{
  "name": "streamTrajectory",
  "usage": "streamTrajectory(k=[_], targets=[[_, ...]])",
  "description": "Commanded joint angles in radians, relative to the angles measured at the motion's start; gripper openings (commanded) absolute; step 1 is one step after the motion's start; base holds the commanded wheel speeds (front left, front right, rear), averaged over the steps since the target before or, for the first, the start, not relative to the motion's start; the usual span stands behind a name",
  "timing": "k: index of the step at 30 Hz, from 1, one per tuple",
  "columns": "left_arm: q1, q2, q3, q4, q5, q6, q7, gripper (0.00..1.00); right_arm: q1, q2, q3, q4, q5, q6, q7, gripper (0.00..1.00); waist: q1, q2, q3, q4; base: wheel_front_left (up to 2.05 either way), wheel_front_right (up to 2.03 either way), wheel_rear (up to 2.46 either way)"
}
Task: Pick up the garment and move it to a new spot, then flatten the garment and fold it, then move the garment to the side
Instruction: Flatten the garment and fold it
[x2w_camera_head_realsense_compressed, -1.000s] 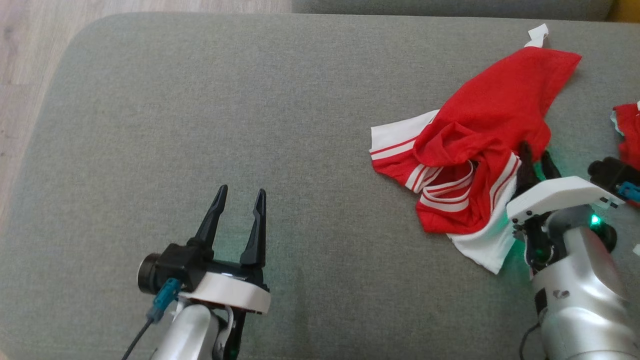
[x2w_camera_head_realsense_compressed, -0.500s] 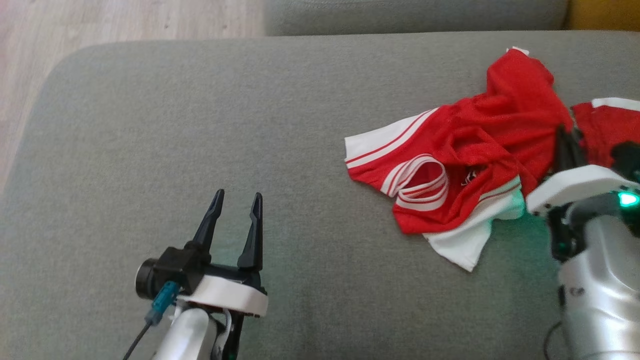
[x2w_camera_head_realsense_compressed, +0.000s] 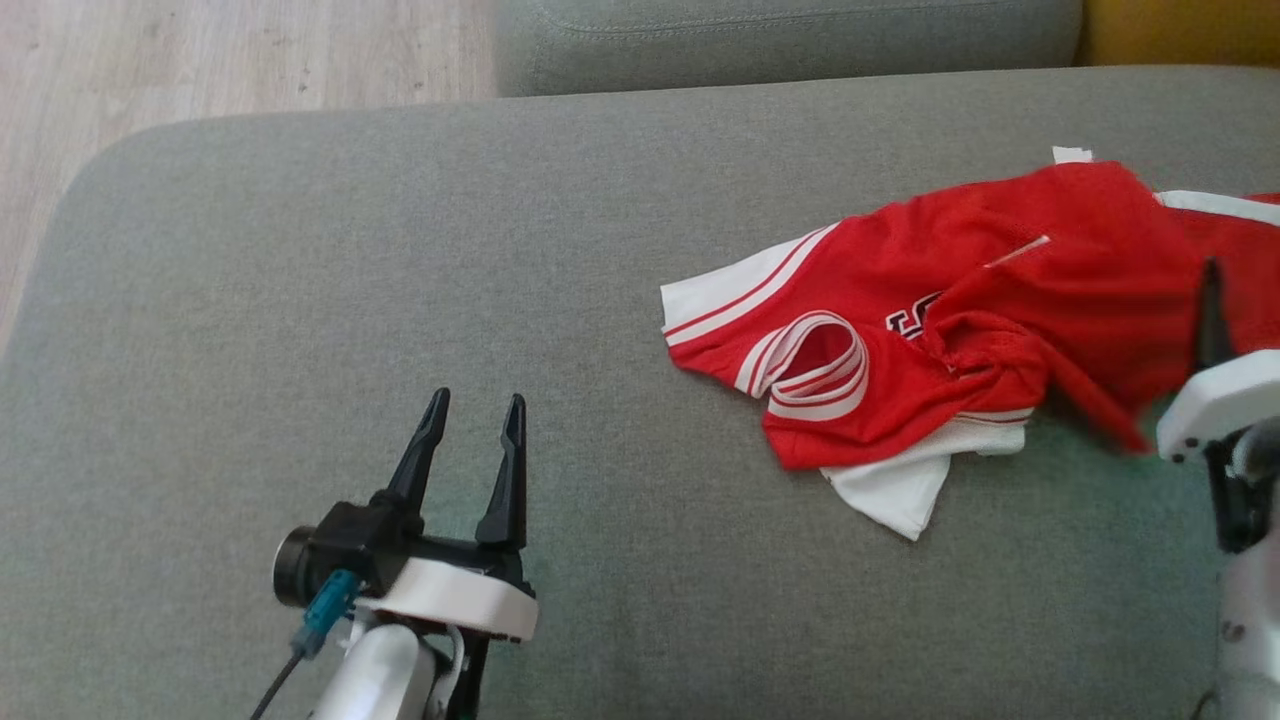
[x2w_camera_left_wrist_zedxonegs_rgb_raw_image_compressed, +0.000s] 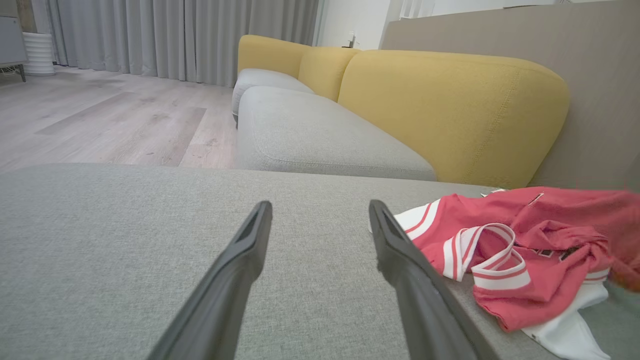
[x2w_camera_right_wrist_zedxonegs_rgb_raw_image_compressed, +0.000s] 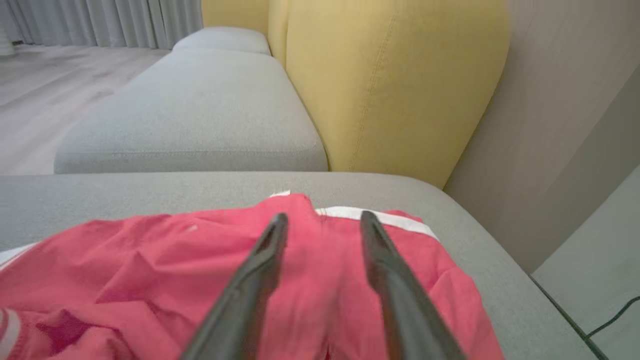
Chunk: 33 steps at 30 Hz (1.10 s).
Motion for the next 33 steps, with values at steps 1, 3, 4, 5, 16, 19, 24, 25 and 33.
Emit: streamTrajectory(k=[1, 3, 4, 5, 16, 19, 24, 25, 33], targets=[[-0.023, 0.002, 0.026, -0.028, -0.007, 0.006, -0.01, 1.0, -0.014, 0.002, 0.023, -0.041, -0.005, 0.007, -0.014, 1.0, 0.0, 0.0, -0.001, -0.001, 0.0, 0.0, 0.0], [-0.023, 0.002, 0.028, -0.028, -0.006, 0.006, -0.01, 1.0, -0.003, 0.021, 0.036, -0.08, -0.039, 0.007, -0.039, 1.0, 0.0, 0.0, -0.003, -0.005, 0.0, 0.0, 0.0], [-0.024, 0.002, 0.029, -0.028, -0.005, 0.005, -0.01, 1.0, 0.004, 0.033, 0.042, -0.101, -0.049, 0.007, -0.055, 1.0, 0.0, 0.0, -0.005, -0.007, 0.0, 0.0, 0.0], [-0.024, 0.002, 0.029, -0.028, -0.003, 0.004, -0.01, 1.0, 0.011, 0.046, 0.049, -0.124, -0.056, 0.007, -0.073, 1.0, 0.0, 0.0, -0.007, -0.008, 0.0, 0.0, 0.0], [-0.009, 0.002, 0.032, -0.052, -0.019, 0.002, -0.01, 1.0, 0.25, 0.113, 0.259, -0.343, 0.191, 0.007, -0.271, 1.0, 0.0, 0.0, -0.027, -0.036, 0.0, 0.0, 0.0], [-0.03, 0.007, 0.039, -0.039, 0.0, -0.012, -0.01, 1.0, 0.282, 0.113, 0.282, -0.37, 0.238, 0.007, -0.281, 1.0, 0.0, 0.0, -0.016, -0.066, 0.0, 0.0, 0.0], [-0.152, 0.028, 0.008, 0.001, 0.015, -0.057, 0.015, 1.0, 0.269, 0.113, 0.281, -0.387, 0.247, 0.007, -0.285, 1.0, 0.0, 0.0, 0.015, -0.11, 0.0, 0.0, 0.0], [-0.188, 0.033, -0.008, 0.012, 0.016, -0.067, 0.04, 1.0, 0.264, 0.113, 0.282, -0.387, 0.248, 0.007, -0.285, 1.0, 0.0, 0.0, 0.023, -0.121, 0.0, 0.0, 0.0], [-0.431, 0.068, -0.16, 0.202, 0.009, -0.095, 0.386, 1.0, 0.241, 0.113, 0.328, -0.378, 0.283, 0.007, -0.289, 1.0, 0.0, 0.0, 0.089, -0.23, 0.0, 0.0, 0.0]])
